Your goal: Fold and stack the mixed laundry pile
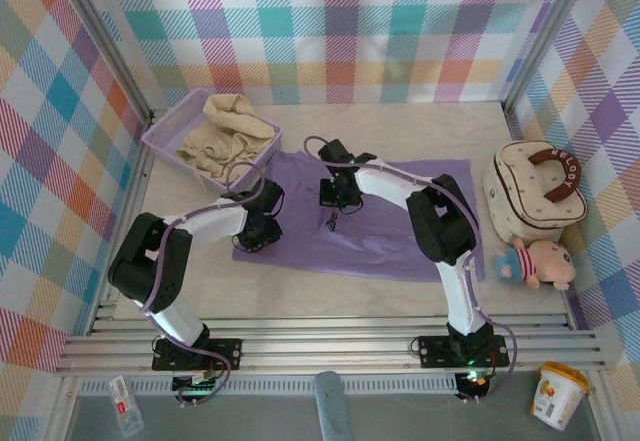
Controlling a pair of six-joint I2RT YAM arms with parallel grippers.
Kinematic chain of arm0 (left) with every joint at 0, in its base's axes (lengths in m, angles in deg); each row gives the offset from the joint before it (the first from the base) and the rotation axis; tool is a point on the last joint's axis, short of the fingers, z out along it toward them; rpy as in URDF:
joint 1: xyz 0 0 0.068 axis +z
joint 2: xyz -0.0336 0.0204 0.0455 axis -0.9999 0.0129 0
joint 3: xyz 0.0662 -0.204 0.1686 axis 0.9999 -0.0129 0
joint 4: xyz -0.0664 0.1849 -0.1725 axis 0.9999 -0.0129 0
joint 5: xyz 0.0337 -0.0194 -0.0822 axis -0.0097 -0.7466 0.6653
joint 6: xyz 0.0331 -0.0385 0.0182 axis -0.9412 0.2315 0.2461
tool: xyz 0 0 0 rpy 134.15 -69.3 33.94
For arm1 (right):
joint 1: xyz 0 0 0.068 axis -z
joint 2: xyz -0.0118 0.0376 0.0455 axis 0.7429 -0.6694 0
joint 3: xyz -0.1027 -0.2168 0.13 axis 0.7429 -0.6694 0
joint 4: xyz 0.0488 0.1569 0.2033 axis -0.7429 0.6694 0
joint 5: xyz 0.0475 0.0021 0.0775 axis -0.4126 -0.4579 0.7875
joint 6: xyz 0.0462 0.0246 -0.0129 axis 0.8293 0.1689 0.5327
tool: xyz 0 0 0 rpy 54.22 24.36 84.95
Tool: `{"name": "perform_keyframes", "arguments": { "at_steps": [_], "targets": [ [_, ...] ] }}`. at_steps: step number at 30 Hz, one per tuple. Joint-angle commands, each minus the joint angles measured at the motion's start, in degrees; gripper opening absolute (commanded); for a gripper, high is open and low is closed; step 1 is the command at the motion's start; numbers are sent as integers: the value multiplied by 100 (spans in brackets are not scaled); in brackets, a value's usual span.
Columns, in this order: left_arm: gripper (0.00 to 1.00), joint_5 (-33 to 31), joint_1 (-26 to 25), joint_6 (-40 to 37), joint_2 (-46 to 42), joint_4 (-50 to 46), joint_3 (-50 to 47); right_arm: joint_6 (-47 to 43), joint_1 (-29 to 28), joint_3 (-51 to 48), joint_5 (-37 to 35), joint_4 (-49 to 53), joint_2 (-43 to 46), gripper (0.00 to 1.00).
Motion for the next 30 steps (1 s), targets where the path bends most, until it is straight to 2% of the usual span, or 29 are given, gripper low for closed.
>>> {"name": "perform_keyframes", "arguments": {
  "at_steps": [1,5,6,7,8,9,11,13,17,19,23,27,30],
  "targets": [
    [36,-53,64,79,115,-334,-27,6,105,184,119,140,90,12],
    [37,-161,61,62,-17,-550,100,191,145,327,-323,585,182,8],
    [37,-202,61,66,-44,-619,149,274,174,350,-364,671,202,9],
    [39,-231,63,70,-68,-667,199,307,188,362,-365,708,217,16],
    [47,-243,59,71,-93,-727,261,329,205,388,-361,743,232,27],
    [60,-252,55,64,-106,-792,365,299,211,415,-316,754,262,31],
    [77,-244,56,34,-168,-898,553,224,211,387,-303,804,420,34],
    [83,-206,55,-62,-254,-916,719,58,211,194,-336,844,699,35],
    [80,-43,52,-415,-352,-778,807,-267,211,-739,-447,1004,1508,40],
    [76,31,51,-498,-279,-721,729,-406,213,-1377,-451,1012,1890,42],
    [67,31,55,-470,-137,-530,373,-424,277,-2579,-789,993,2525,53],
    [66,33,44,-333,-48,-374,-46,-347,480,-3279,-813,952,2800,69],
    [66,-1,0,-269,-37,-455,-251,-287,535,-3519,-775,952,2797,75]
  ]
}}
